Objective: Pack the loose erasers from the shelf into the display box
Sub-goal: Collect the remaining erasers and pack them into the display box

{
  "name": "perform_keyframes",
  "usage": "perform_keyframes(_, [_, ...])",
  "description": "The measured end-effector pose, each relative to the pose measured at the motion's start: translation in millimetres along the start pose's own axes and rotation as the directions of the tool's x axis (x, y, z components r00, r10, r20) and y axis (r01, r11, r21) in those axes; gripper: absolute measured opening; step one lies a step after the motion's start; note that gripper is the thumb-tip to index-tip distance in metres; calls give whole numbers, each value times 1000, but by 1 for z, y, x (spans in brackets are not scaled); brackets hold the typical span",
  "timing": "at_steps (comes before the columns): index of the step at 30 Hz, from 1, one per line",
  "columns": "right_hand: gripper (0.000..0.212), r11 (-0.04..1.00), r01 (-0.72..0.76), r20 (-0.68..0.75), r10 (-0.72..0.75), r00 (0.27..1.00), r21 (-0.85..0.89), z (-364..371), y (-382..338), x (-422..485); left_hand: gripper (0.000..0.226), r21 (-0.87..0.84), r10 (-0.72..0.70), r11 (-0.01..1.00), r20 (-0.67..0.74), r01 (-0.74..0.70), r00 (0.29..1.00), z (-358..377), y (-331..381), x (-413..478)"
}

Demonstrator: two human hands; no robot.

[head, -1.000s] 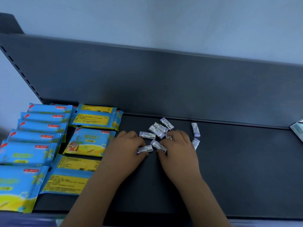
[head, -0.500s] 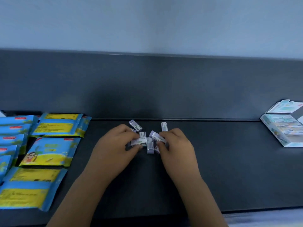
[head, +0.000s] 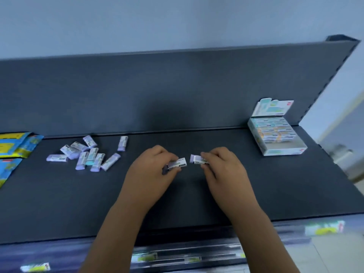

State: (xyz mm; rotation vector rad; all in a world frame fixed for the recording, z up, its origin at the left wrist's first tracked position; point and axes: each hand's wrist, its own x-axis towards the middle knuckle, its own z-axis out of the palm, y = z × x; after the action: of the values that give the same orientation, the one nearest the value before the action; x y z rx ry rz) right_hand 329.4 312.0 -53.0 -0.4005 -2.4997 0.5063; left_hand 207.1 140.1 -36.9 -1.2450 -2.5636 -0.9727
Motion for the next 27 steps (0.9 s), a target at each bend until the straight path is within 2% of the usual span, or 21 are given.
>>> perform_keyframes(6, [24, 997, -37, 28, 35, 999, 67, -36, 35, -16, 23, 10, 20, 1000, -9, -20, 1000, 16, 45, -1])
perform_keyframes(13, [24, 990, -103, -2, 104, 995, 94, -41, 52, -7, 17, -9, 37, 999, -14, -37, 999, 21, 47, 13])
perform_keyframes(19, [25, 990, -86, 46, 81, 996, 109, -48, 63, -2, 15, -19, 52, 998, 4, -52, 999, 33, 48, 23])
perform_keyframes(23, [22, 990, -133, -3, 133, 991, 48, -69, 86, 3, 15, -47, 55, 997, 20, -54, 998, 47, 62, 34])
perform_keyframes(27, [20, 993, -112, -38, 110, 993, -40, -82, 108, 16, 16, -56, 73, 996, 18, -72, 997, 69, 88, 58])
